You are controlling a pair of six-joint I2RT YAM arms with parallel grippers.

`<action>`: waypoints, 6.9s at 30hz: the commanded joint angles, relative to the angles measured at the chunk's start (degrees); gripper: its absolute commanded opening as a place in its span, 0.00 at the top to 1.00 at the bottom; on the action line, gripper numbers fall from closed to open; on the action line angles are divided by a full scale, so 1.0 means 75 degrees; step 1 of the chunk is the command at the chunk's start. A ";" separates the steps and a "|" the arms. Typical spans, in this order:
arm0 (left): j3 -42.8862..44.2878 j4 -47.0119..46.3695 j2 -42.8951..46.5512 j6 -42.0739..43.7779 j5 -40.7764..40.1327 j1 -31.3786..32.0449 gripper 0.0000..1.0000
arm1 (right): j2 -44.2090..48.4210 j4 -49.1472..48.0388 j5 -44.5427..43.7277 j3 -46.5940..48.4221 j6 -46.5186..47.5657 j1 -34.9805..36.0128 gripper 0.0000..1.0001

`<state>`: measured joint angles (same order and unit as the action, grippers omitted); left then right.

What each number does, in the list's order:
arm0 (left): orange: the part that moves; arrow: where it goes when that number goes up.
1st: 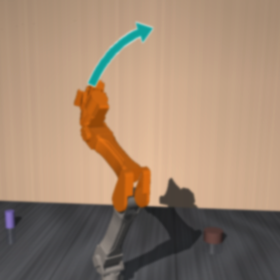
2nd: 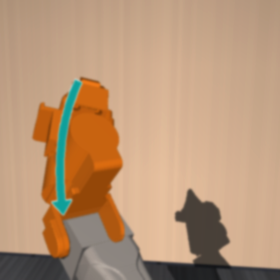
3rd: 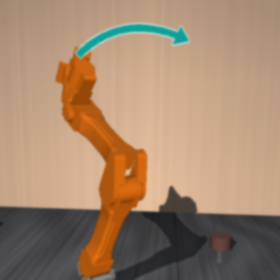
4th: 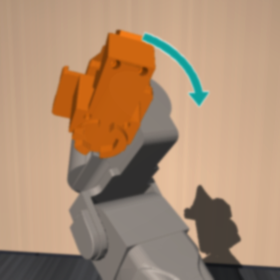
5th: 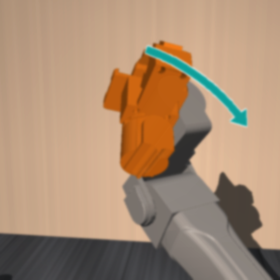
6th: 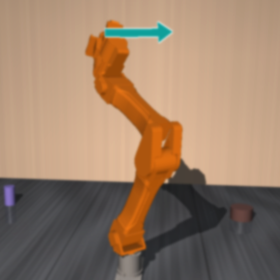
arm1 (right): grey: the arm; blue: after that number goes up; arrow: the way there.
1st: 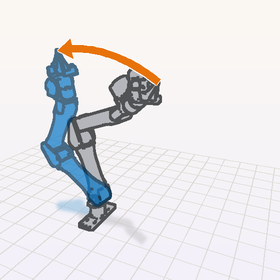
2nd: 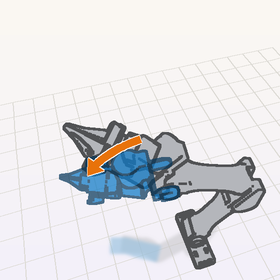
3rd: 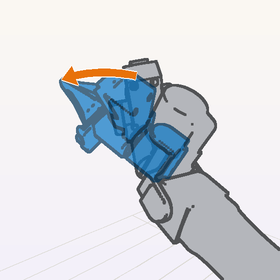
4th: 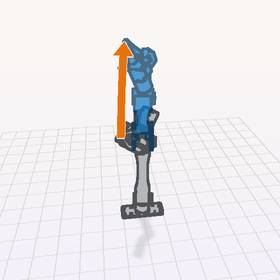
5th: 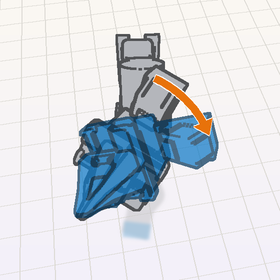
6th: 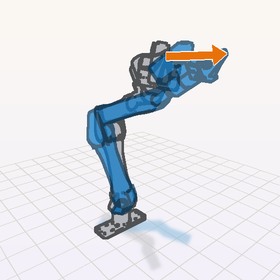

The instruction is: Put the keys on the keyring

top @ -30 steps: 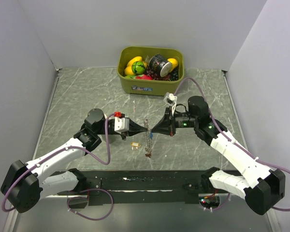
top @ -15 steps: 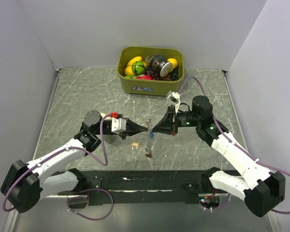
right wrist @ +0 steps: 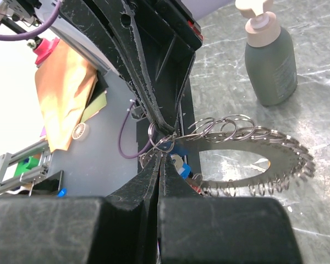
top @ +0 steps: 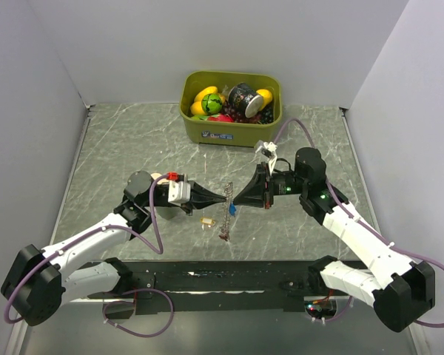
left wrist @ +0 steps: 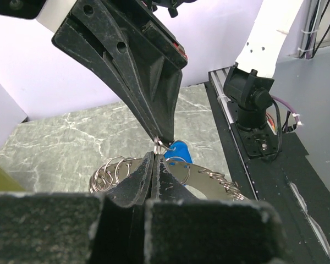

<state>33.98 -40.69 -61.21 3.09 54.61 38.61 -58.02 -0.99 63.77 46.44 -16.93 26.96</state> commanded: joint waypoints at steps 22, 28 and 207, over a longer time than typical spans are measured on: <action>-0.0042 -0.0915 -0.0006 -0.0213 0.0254 0.0020 0.99 | 0.0107 -0.0699 0.0369 -0.0191 -0.0251 -0.0325 1.00; -0.0206 -0.0762 -0.0276 -0.0166 -0.0109 0.0020 0.99 | -0.0068 -0.0618 0.0006 -0.0612 -0.0099 -0.0372 1.00; 0.5747 0.8470 -0.3816 -0.0496 -0.1447 0.0864 0.99 | 0.0693 0.0976 -0.0922 -0.0322 0.1787 -0.1497 0.29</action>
<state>72.79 16.64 -93.65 -7.22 37.21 44.80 -54.11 6.46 47.35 38.37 -8.88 16.21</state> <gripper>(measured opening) 0.022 0.719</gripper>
